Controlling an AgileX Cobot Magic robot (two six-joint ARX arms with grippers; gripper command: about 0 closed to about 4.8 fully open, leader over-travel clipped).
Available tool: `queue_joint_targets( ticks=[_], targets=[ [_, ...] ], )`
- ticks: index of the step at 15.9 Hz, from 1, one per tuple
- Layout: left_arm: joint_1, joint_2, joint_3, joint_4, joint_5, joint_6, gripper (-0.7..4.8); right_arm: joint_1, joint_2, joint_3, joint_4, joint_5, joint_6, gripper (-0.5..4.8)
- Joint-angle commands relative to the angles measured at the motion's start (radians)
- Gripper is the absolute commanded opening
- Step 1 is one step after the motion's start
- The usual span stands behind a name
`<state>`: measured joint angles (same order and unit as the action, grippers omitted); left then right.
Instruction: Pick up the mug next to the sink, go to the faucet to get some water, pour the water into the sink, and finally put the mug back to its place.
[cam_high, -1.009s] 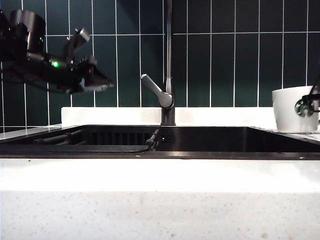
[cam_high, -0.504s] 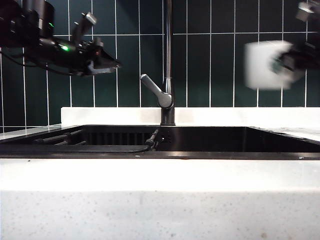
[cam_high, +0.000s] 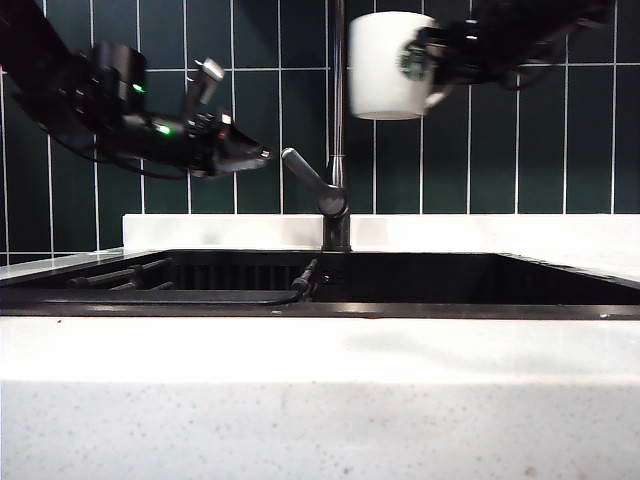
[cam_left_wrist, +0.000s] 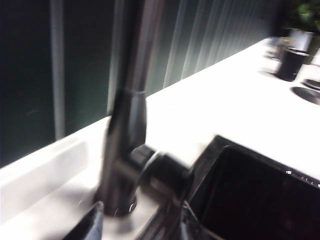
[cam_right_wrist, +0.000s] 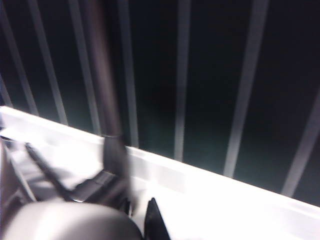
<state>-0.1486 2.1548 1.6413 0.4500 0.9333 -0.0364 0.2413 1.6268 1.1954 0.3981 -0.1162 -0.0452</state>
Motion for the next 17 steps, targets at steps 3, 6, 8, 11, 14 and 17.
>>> queue_joint_targets(
  ticks=[3, 6, 8, 11, 14, 17],
  targets=[
    [-0.043, 0.061, 0.120, 0.015, -0.013, 0.039, 1.93, 0.046, 0.051, 0.109, -0.053, 0.000, 0.078, -0.01],
    [-0.051, 0.089, 0.133, 0.025, -0.016, 0.056, 1.93, 0.048, 0.051, 0.130, -0.057, -0.105, 0.125, -0.01],
    [-0.058, 0.093, 0.133, 0.024, -0.012, 0.063, 1.92, 0.057, 0.051, 0.142, -0.048, -0.145, 0.129, -0.01],
    [-0.064, 0.093, 0.133, 0.068, 0.030, 0.060, 1.92, 0.065, 0.051, 0.156, -0.049, -0.201, 0.130, -0.01],
    [-0.070, 0.087, 0.133, 0.083, 0.155, -0.003, 1.92, 0.065, 0.051, 0.155, -0.058, -0.200, 0.129, -0.01],
    [-0.070, 0.086, 0.133, 0.081, 0.233, -0.054, 1.83, 0.065, 0.051, 0.156, -0.060, -0.201, 0.129, -0.01]
  ],
)
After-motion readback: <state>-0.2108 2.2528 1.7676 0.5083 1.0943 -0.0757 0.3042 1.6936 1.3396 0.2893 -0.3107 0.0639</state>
